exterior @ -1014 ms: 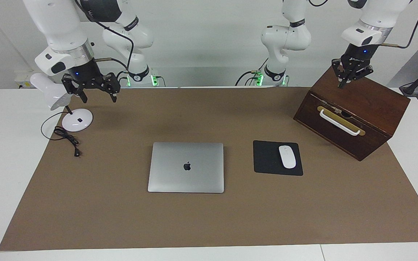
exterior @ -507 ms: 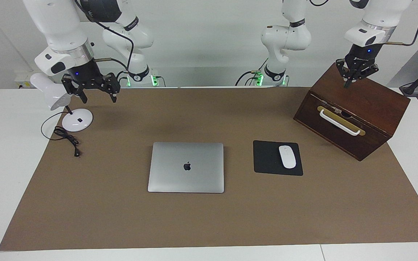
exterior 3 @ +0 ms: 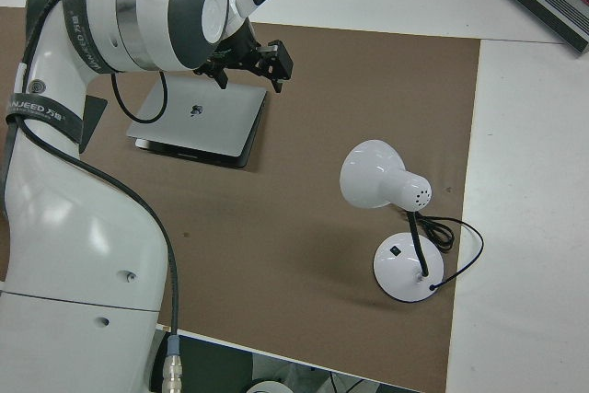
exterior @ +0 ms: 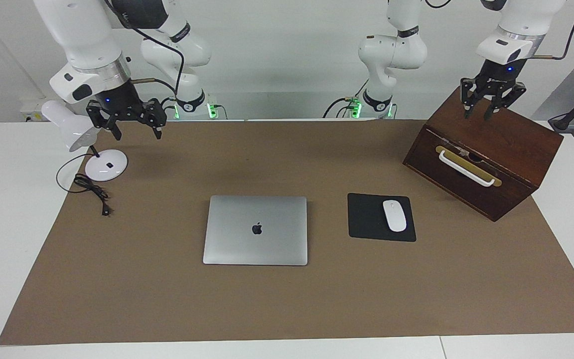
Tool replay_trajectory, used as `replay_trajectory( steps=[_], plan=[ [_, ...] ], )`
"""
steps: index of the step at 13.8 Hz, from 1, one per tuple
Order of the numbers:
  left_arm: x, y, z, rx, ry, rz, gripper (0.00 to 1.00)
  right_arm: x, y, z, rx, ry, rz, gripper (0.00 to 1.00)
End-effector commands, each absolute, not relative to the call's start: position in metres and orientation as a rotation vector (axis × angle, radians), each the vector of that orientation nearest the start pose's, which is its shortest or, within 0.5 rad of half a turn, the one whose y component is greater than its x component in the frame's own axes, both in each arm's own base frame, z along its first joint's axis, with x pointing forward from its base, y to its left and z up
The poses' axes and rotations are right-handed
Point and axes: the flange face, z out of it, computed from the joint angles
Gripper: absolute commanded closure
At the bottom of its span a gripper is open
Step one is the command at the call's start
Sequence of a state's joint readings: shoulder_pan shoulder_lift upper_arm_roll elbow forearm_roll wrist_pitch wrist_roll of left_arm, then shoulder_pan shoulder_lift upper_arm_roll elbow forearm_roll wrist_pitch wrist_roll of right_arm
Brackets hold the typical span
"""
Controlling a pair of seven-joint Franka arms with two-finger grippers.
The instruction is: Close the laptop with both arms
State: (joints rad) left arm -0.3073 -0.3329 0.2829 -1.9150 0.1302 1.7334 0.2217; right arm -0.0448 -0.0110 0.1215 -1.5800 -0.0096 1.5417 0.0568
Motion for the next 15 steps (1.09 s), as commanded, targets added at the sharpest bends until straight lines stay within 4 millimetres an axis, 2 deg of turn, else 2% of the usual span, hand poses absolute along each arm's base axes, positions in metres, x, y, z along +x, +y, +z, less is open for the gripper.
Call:
replay_trajectory(
  steps=[1, 3, 5, 8, 9, 10, 13, 15],
  plan=[
    [0.464, 0.008, 0.646, -3.051, 0.303, -0.218, 0.0, 0.535, 0.043, 0.627, -3.143, -0.005, 0.142, 0.0],
    [0.464, 0.001, 0.648, -3.054, 0.269, -0.223, 0.0, 0.535, 0.045, 0.63, -3.143, -0.01, 0.119, 0.0],
    [0.465, 0.0, 0.647, -3.056, 0.253, -0.227, 0.0, 0.545, 0.044, 0.635, -3.139, -0.012, 0.003, 0.0],
    [0.468, -0.01, 0.657, -3.055, 0.203, -0.253, 0.0, 0.544, 0.044, 0.633, -3.14, -0.007, 0.01, 0.0],
    [0.473, -0.012, 0.66, -3.051, 0.197, -0.255, 0.0, 0.544, 0.042, 0.632, -3.14, 0.0, 0.017, 0.0],
    [0.482, -0.007, 0.653, -3.046, 0.164, -0.214, 0.0, 0.543, 0.041, 0.631, -3.141, 0.002, 0.027, 0.0],
    [0.5, -0.016, 0.665, -3.06, 0.134, -0.201, 0.0, 0.542, 0.04, 0.629, -3.141, 0.002, 0.036, 0.0],
    [0.508, -0.01, 0.669, -3.095, 0.101, -0.216, 0.0, 0.542, 0.04, 0.629, -3.141, 0.005, 0.034, 0.0]
  ],
)
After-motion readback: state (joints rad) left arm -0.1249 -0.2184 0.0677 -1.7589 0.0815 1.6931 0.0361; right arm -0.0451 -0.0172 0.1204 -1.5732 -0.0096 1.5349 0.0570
